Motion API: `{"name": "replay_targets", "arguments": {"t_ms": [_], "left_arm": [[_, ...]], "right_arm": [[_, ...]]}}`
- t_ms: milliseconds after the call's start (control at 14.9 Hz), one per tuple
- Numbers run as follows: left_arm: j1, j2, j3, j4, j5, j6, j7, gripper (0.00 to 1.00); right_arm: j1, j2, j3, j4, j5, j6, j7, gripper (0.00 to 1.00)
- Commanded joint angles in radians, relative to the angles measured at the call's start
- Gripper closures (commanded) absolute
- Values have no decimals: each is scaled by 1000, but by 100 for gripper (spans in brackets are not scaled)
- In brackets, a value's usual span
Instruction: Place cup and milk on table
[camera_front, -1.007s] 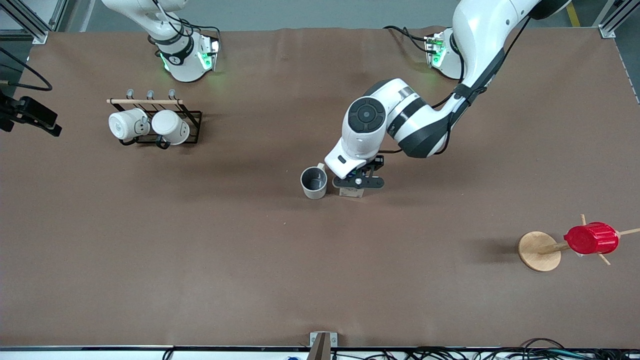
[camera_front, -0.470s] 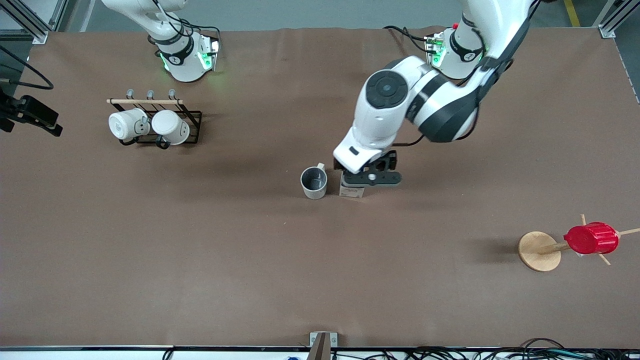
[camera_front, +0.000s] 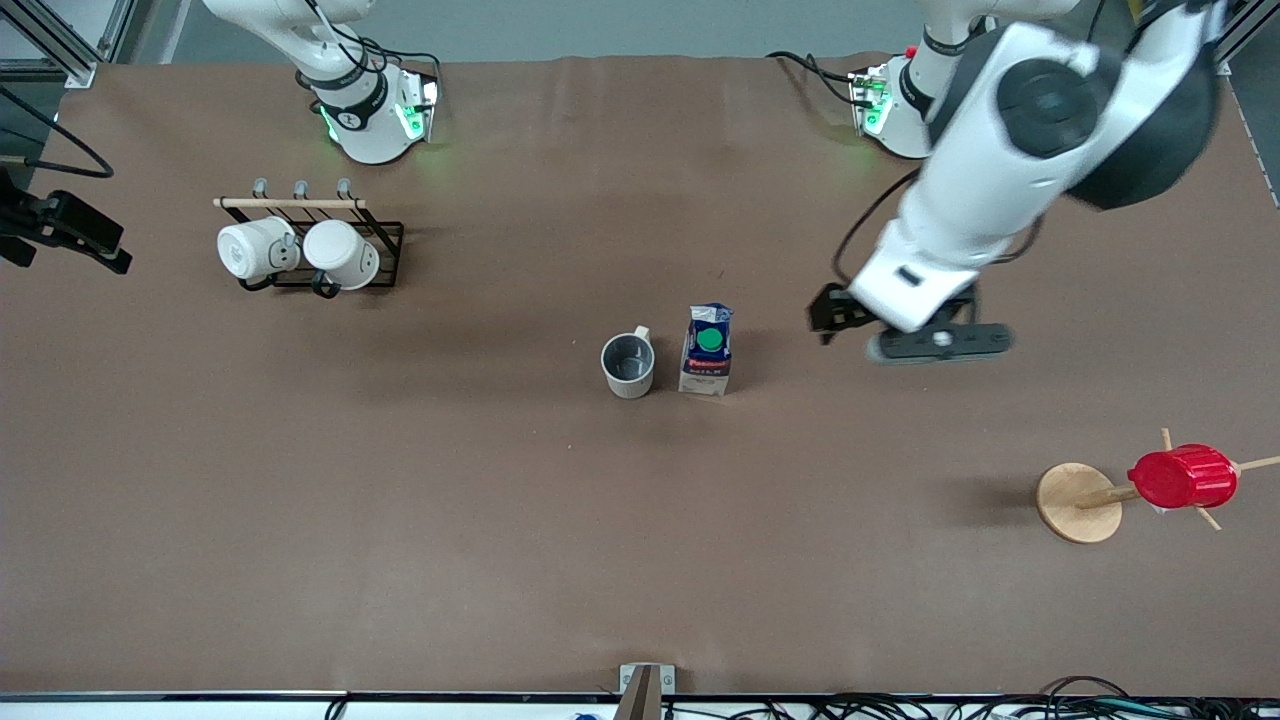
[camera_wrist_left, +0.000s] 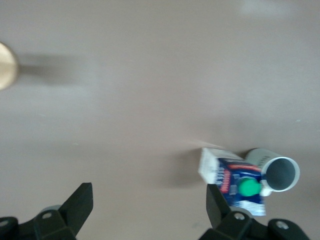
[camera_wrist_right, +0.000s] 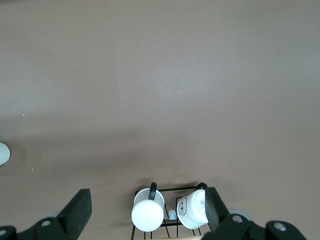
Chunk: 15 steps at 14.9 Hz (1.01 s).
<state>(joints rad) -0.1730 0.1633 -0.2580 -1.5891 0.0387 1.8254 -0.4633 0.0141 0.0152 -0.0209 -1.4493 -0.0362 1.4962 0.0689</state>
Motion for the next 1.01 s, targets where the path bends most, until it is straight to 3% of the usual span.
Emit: {"name": "replay_targets", "arguments": {"t_ms": [0,470,671,940], "left_arm": [[10,-93,65,-55,-22,-35,116,0],[32,-223,259,-81,-74,-121,437,0],[78,-251,266,-81,-72,-149,534,0],[79,-234,270,-77,-63,-150,517,0]], "right_arm": [[3,-1,-2,7,22,-5,0,0],[9,-1,-2,6,22,-10,2,0],[9,-1,-2,6,22,-13,3,0],[9,-1,-2,6,22,-11,3,0]]}}
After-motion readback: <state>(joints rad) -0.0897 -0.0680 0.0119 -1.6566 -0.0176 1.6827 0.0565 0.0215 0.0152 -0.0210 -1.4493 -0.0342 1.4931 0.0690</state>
